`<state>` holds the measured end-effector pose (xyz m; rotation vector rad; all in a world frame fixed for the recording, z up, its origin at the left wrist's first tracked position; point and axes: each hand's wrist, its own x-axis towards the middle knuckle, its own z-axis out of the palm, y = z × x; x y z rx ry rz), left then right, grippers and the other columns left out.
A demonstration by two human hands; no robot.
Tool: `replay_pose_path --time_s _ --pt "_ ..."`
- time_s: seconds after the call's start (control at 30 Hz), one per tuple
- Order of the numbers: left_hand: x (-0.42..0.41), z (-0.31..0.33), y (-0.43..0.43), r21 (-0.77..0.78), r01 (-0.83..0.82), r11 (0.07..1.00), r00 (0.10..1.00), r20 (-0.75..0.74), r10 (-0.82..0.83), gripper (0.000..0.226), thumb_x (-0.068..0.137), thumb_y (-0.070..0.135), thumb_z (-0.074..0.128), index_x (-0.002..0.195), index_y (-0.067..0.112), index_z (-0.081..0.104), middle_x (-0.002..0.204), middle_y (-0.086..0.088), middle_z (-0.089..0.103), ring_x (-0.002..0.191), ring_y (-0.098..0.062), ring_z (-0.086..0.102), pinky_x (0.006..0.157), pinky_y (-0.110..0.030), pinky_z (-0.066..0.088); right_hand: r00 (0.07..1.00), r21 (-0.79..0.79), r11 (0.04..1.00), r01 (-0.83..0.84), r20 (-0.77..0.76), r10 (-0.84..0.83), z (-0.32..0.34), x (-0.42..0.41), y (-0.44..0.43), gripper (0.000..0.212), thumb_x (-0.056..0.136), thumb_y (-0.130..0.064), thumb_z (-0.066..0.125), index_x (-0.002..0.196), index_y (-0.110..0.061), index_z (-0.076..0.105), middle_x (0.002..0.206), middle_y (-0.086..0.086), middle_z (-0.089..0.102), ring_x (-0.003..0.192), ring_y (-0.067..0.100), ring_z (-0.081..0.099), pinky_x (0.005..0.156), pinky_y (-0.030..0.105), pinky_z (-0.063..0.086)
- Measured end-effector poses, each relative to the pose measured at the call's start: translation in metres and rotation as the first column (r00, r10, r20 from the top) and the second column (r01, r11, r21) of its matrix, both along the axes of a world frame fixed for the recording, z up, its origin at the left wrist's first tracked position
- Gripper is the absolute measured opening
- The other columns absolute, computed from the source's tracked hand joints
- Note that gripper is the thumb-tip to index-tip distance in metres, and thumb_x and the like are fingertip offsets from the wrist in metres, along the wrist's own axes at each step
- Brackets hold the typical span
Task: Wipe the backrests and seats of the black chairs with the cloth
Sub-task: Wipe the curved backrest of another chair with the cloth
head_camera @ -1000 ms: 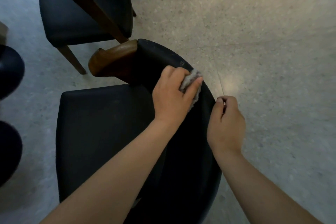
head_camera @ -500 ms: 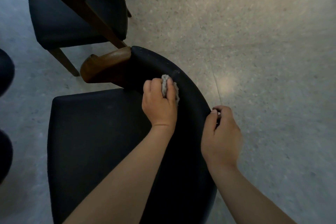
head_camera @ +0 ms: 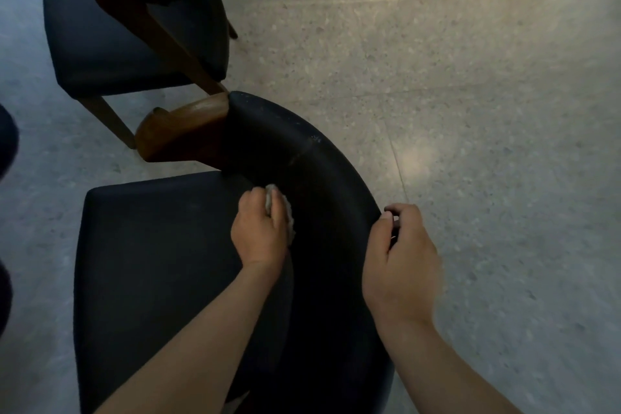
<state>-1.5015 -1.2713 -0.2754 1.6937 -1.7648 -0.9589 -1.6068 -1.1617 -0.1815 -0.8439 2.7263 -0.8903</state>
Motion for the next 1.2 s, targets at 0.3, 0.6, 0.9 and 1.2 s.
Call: replay_pose_path --time_s 0.3,0.6,0.9,1.2 --pt "-0.015 -0.005 -0.002 -0.096 0.017 0.995 0.998 -0.063 -0.023 0.032 0.098 0.043 0.032 0.078 0.023 0.044 0.085 0.004 0.045 0.065 -0.005 0.043 0.058 -0.019 0.031 1.0 0.002 1.0 -0.009 -0.005 0.009 0.001 0.001 0.0 0.047 0.093 -0.047 0.025 0.11 -0.018 0.058 0.079 -0.006 0.064 0.064 0.012 0.058 0.054 0.03 0.044" --pt "0.004 0.008 0.003 0.03 -0.129 0.991 0.988 -0.087 0.131 0.039 0.103 0.037 0.039 0.074 0.013 0.048 0.082 0.0 0.05 0.068 -0.01 0.05 0.062 -0.027 0.04 1.0 0.016 1.0 0.009 -0.014 -0.009 0.001 0.002 -0.002 0.044 0.093 -0.045 0.026 0.107 -0.018 0.059 0.075 -0.007 0.062 0.06 0.011 0.057 0.055 0.033 0.048" --pt "-0.053 0.106 -0.029 -0.394 0.172 0.903 0.954 -0.162 -0.253 0.024 0.091 0.043 0.059 0.078 0.024 0.052 0.085 0.01 0.048 0.07 -0.004 0.047 0.064 -0.014 0.04 0.998 0.038 0.999 0.021 -0.061 -0.018 0.004 0.004 -0.004 0.036 0.096 -0.036 0.034 0.106 -0.013 0.059 0.081 0.002 0.066 0.063 0.023 0.059 0.053 0.029 0.036" --pt "-0.051 0.086 -0.049 -0.387 0.142 0.911 0.989 0.019 -0.147 0.027 0.085 0.043 0.067 0.074 0.021 0.054 0.082 0.008 0.047 0.064 -0.007 0.046 0.059 -0.023 0.041 0.994 0.039 0.999 0.027 -0.107 -0.022 0.006 0.005 -0.008 0.041 0.091 -0.039 0.031 0.1 -0.012 0.061 0.075 0.0 0.064 0.058 0.023 0.058 0.052 0.025 0.029"
